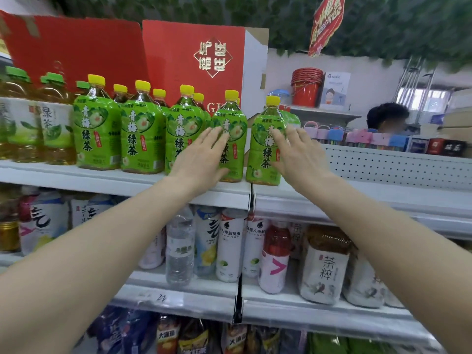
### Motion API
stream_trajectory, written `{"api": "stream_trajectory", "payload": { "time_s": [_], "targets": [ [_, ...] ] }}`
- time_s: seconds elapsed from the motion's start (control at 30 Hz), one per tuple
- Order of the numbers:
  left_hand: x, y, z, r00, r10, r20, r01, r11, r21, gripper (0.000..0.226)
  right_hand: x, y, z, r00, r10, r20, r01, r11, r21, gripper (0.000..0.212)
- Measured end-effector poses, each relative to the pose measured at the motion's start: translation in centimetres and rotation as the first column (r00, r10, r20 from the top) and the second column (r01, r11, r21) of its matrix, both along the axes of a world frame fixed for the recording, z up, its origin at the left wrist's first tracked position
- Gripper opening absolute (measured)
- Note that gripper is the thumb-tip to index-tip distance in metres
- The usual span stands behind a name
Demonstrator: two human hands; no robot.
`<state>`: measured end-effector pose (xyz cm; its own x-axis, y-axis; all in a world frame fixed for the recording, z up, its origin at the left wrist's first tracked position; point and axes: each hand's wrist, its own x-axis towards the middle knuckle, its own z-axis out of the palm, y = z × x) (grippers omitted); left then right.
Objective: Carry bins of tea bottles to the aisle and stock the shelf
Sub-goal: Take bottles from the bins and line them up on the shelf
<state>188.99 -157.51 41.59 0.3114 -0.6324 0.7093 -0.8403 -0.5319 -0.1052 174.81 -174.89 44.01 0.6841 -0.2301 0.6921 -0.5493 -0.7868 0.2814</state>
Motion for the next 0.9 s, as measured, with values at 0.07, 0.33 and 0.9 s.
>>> {"api": "stream_trajectory", "payload": {
  "time_s": [0.07,0.33,0.9],
  "targets": [
    [-1.1,1.7,-1.0,0.999,-0.043,0.031,0.044,0.999,-0.007,0.076,-2.0,1.6,-1.0,1.000,-0.012,-0.009,0.012,0.998,-0.061,0.072],
    [-6.6,8.5,-7.8,0.972,-0.235,0.011,0.234,0.971,0.037,0.052,-10.4,8.9,-8.8,0.994,-0.051,-0.098,0.043,0.996,-0.080,0.060],
    [-17.8,8.6,-31.3,0.830,-0.500,-0.249,0.548,0.815,0.189,0.044,-30.1,13.3,-33.9,0.943,-0.142,-0.301,0.192,0.971,0.143,0.051]
  ]
}}
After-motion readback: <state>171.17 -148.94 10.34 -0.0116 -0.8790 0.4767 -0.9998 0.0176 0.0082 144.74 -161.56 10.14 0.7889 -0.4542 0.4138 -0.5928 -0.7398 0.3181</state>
